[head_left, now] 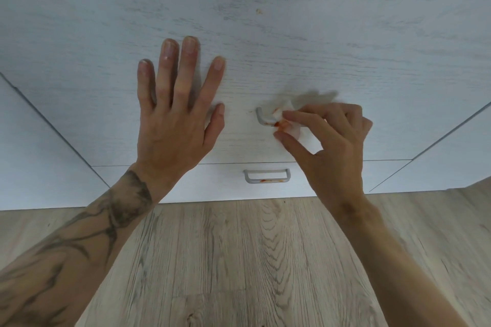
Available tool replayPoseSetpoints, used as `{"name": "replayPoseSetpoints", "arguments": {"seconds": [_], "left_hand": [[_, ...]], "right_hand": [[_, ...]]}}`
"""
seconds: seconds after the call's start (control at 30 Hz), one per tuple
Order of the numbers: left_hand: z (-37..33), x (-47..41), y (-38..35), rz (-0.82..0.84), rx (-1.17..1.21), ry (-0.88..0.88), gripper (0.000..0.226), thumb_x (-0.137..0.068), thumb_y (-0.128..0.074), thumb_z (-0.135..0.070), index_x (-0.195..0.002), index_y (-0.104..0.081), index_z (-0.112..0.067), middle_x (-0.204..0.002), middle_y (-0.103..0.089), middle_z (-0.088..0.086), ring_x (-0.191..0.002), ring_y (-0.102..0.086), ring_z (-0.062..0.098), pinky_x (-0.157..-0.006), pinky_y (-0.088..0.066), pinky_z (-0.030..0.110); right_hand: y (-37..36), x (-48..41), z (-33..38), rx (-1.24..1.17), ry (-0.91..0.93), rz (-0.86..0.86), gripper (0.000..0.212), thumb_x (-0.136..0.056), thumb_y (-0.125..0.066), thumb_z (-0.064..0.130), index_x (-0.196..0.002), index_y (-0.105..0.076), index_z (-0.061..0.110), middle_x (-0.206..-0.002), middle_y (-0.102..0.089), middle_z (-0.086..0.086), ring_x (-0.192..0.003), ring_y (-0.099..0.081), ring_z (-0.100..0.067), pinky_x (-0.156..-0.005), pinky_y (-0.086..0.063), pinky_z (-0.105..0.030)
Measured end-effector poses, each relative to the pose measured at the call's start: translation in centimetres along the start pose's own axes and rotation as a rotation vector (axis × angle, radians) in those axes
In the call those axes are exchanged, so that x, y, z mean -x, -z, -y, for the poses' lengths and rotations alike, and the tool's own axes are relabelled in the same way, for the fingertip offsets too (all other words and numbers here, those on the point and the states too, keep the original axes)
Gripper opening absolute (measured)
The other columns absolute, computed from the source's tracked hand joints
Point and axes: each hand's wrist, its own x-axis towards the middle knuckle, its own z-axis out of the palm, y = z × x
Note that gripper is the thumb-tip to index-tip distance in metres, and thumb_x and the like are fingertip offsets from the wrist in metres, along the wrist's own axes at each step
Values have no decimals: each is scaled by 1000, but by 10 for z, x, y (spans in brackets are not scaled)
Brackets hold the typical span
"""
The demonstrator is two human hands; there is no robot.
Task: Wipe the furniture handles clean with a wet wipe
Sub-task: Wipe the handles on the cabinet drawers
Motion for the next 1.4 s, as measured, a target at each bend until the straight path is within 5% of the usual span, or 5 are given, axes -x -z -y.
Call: {"name": "replayPoseSetpoints", "arguments": {"seconds": [0.23,0.43,0.8,0.93,1.4], "left_hand": [[0,0,-1,-4,-4,1,78,-111,-51,-39,-172,-8,-17,-167,-14,23,-156,-7,42,-132,2,56],[0,0,-2,-9,7,1,82,-111,-51,-39,-172,-1,-19,-168,-13,22,-156,-6,42,-132,3,56],[1,1,-5,-15,-7,-2,81,-110,-52,-41,-172,-4,-19,-169,-9,20,-158,-6,41,-133,2,56],[1,0,-5,-19,-11,2,78,-110,-51,-42,-171,-7,-18,-168,-10,20,-157,-6,41,-133,3,56],[1,2,-4,-12,-24,9,82,-110,-52,-41,-172,-4,-18,-167,-13,23,-156,-7,43,-132,2,57]], "right_hand": [[11,-7,-18,70,189,68,27,-95,-81,35,-121,-80,28,-115,-73,5,-107,-55,-27,-95,-25,-38],[1,-15,-15,-98,132,-14,12,-94,-82,28,-103,-85,21,-85,-70,5,-93,-50,-15,-87,-35,-40],[-15,-9,17,-63,48,-72,4,-98,-79,24,-99,-81,21,-94,-75,14,-96,-58,-19,-95,-29,-30],[-9,-5,11,-36,97,-47,12,-96,-83,34,-102,-84,24,-107,-77,16,-98,-61,-23,-94,-29,-37],[-7,-12,3,-165,11,-36,10,-88,-88,31,-89,-85,21,-90,-77,12,-94,-59,-27,-89,-37,-50]]}}
